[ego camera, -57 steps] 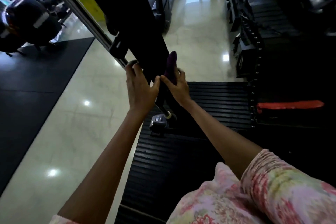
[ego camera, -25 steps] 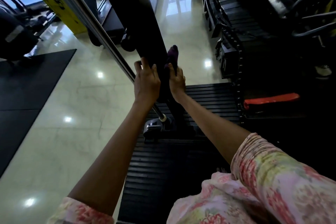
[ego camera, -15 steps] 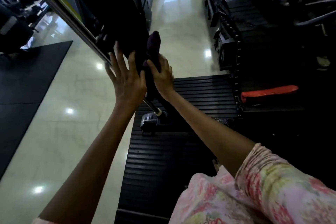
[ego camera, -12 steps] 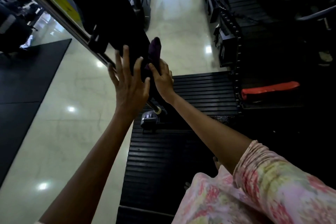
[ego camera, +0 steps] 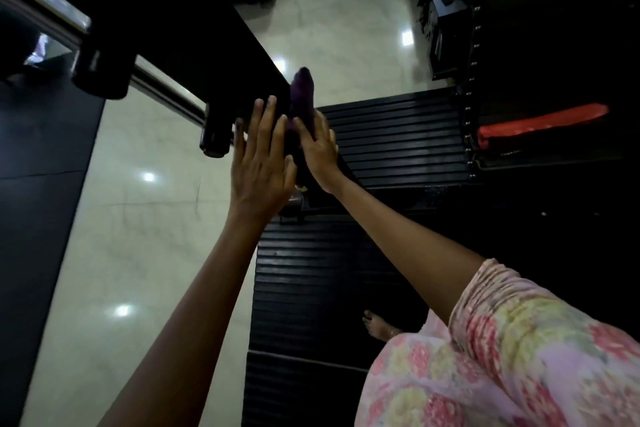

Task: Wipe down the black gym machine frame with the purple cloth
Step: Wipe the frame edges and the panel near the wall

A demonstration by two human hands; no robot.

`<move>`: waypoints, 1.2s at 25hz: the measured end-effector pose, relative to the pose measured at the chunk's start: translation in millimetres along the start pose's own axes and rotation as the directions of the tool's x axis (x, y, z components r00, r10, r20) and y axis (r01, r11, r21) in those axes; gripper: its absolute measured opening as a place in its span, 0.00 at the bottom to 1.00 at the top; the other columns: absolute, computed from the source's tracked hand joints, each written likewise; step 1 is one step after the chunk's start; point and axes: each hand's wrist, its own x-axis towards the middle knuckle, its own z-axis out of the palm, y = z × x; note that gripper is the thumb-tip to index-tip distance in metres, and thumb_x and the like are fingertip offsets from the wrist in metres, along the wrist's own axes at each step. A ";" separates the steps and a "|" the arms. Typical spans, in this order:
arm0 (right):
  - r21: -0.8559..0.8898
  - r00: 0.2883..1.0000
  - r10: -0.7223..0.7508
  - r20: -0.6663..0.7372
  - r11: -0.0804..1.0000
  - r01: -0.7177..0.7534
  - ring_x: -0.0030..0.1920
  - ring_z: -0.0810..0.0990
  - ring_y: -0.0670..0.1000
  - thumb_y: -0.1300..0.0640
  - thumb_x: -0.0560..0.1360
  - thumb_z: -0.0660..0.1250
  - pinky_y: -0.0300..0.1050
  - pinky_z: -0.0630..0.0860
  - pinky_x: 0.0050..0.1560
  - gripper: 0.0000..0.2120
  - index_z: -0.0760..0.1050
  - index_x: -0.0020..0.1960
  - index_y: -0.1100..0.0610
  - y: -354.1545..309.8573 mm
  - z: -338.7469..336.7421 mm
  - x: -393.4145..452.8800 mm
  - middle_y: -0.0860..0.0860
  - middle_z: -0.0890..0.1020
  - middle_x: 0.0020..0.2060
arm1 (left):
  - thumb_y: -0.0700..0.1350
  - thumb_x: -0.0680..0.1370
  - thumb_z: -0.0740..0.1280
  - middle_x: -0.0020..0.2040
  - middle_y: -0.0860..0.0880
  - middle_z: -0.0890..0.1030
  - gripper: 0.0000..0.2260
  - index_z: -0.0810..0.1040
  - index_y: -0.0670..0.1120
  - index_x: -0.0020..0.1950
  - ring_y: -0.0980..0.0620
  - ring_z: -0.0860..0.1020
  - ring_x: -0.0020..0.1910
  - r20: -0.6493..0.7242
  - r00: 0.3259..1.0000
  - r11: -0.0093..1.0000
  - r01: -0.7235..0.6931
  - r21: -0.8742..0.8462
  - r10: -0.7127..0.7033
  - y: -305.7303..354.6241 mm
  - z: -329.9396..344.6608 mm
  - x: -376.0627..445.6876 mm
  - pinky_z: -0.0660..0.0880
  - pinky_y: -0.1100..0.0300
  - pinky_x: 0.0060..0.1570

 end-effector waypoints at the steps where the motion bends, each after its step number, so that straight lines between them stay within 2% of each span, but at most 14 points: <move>1: 0.009 0.998 0.062 0.007 0.998 -0.062 0.68 0.64 0.55 0.41 0.79 0.57 0.57 0.59 0.69 0.25 0.65 0.72 0.51 8.5 1.2 5.3 0.49 0.69 0.70 | 0.42 0.75 0.61 0.74 0.36 0.63 0.24 0.67 0.36 0.70 0.41 0.55 0.74 0.011 1.000 0.999 0.001 0.047 -0.001 -1.8 4.6 1.0 0.42 0.50 0.74; 4: 0.048 0.973 0.233 0.005 0.971 -0.233 0.66 0.68 0.55 0.31 0.70 0.56 0.58 0.61 0.68 0.32 0.70 0.68 0.48 21.5 7.1 17.1 0.48 0.72 0.66 | 0.42 0.77 0.60 0.75 0.39 0.62 0.23 0.67 0.38 0.71 0.42 0.54 0.74 0.062 0.998 0.989 -0.013 0.151 0.004 2.1 18.5 2.5 0.38 0.48 0.73; 6: 0.066 0.966 0.257 0.029 0.964 -0.258 0.66 0.69 0.54 0.28 0.66 0.56 0.59 0.62 0.68 0.35 0.71 0.67 0.45 19.0 9.1 21.8 0.47 0.72 0.66 | 0.43 0.78 0.60 0.76 0.40 0.61 0.23 0.66 0.39 0.73 0.43 0.53 0.75 0.104 0.994 0.967 -0.005 0.256 -0.023 7.1 27.0 0.8 0.38 0.44 0.72; 9: 0.054 0.988 0.156 0.019 0.986 -0.157 0.68 0.67 0.56 0.37 0.75 0.60 0.59 0.62 0.68 0.27 0.69 0.69 0.48 17.7 2.0 13.3 0.48 0.71 0.68 | 0.44 0.79 0.58 0.76 0.42 0.60 0.23 0.65 0.40 0.73 0.44 0.52 0.75 0.098 0.993 0.932 0.019 0.362 -0.058 10.3 32.2 0.8 0.40 0.41 0.71; 11: 0.041 0.995 0.100 0.026 0.994 -0.101 0.68 0.66 0.55 0.41 0.77 0.60 0.59 0.62 0.68 0.25 0.67 0.71 0.50 40.4 0.0 12.8 0.48 0.71 0.68 | 0.44 0.78 0.57 0.77 0.42 0.59 0.24 0.64 0.40 0.74 0.44 0.50 0.75 0.104 0.992 0.919 0.028 0.394 -0.075 10.9 32.7 1.5 0.40 0.41 0.70; 14: 0.059 0.956 0.292 0.002 0.955 -0.292 0.65 0.70 0.55 0.28 0.68 0.56 0.59 0.64 0.67 0.35 0.70 0.68 0.47 79.1 8.8 31.5 0.48 0.73 0.66 | 0.43 0.77 0.55 0.77 0.42 0.58 0.25 0.62 0.40 0.75 0.44 0.50 0.76 0.127 0.986 0.906 0.045 0.422 -0.108 16.0 33.5 1.7 0.36 0.44 0.72; 16: 0.065 0.922 0.388 -0.006 0.920 -0.387 0.63 0.72 0.56 0.25 0.64 0.55 0.60 0.65 0.66 0.38 0.71 0.67 0.46 89.8 12.7 39.9 0.49 0.75 0.64 | 0.42 0.75 0.49 0.77 0.40 0.58 0.28 0.58 0.39 0.76 0.43 0.53 0.76 0.192 0.978 0.851 -0.036 0.523 -0.077 19.5 36.0 1.7 0.34 0.47 0.72; 19: 0.023 0.956 0.292 0.028 0.956 -0.293 0.66 0.70 0.56 0.31 0.72 0.57 0.61 0.64 0.66 0.31 0.67 0.70 0.45 76.1 10.1 22.5 0.49 0.72 0.67 | 0.42 0.75 0.41 0.78 0.40 0.53 0.29 0.46 0.36 0.76 0.44 0.51 0.77 0.354 0.935 0.692 -0.274 0.668 0.028 21.5 41.5 5.2 0.35 0.47 0.72; 22: 0.012 0.983 0.182 0.024 0.983 -0.183 0.67 0.68 0.58 0.37 0.76 0.59 0.62 0.65 0.66 0.28 0.64 0.72 0.47 76.2 -1.2 20.5 0.50 0.69 0.70 | 0.44 0.74 0.45 0.78 0.40 0.53 0.31 0.48 0.37 0.77 0.43 0.51 0.77 0.399 0.915 0.678 -0.330 0.657 0.059 29.0 54.3 20.0 0.41 0.49 0.72; 24: -0.010 0.977 0.210 0.028 0.978 -0.210 0.70 0.63 0.57 0.46 0.80 0.59 0.58 0.59 0.69 0.25 0.61 0.75 0.51 95.0 -7.0 31.3 0.51 0.66 0.72 | 0.45 0.75 0.48 0.78 0.39 0.51 0.31 0.48 0.36 0.77 0.42 0.49 0.77 0.424 0.905 0.745 -0.300 0.596 0.025 37.2 70.4 27.7 0.40 0.49 0.71; 25: -0.005 0.970 0.239 0.034 0.971 -0.239 0.71 0.62 0.56 0.47 0.80 0.59 0.57 0.57 0.70 0.25 0.60 0.75 0.51 105.3 -9.6 35.9 0.51 0.65 0.73 | 0.46 0.76 0.50 0.78 0.38 0.50 0.31 0.47 0.36 0.77 0.42 0.48 0.77 0.442 0.897 0.787 -0.273 0.553 0.001 41.1 78.1 29.6 0.39 0.50 0.71; 27: 0.041 0.965 0.259 0.038 0.965 -0.260 0.71 0.63 0.57 0.43 0.79 0.59 0.58 0.58 0.70 0.27 0.60 0.75 0.50 129.6 -8.9 46.1 0.52 0.65 0.72 | 0.49 0.77 0.52 0.78 0.37 0.49 0.32 0.47 0.35 0.77 0.41 0.47 0.77 0.488 0.872 0.837 -0.241 0.491 -0.035 47.4 97.5 30.6 0.37 0.50 0.71; 28: 0.042 0.959 0.280 0.034 0.959 -0.281 0.70 0.65 0.57 0.38 0.77 0.59 0.58 0.60 0.69 0.30 0.62 0.74 0.49 139.4 -7.3 50.6 0.52 0.67 0.71 | 0.51 0.78 0.51 0.77 0.37 0.49 0.33 0.46 0.35 0.76 0.41 0.46 0.77 0.519 0.854 0.832 -0.261 0.490 -0.038 49.2 106.4 29.3 0.37 0.49 0.71; 30: 0.056 0.928 0.372 0.020 0.926 -0.373 0.65 0.70 0.57 0.27 0.66 0.53 0.59 0.64 0.67 0.41 0.66 0.71 0.48 163.5 -2.4 60.6 0.52 0.73 0.67 | 0.55 0.79 0.50 0.77 0.36 0.46 0.34 0.43 0.34 0.76 0.40 0.44 0.77 0.594 0.804 0.800 -0.334 0.499 -0.035 50.1 121.2 26.2 0.37 0.48 0.71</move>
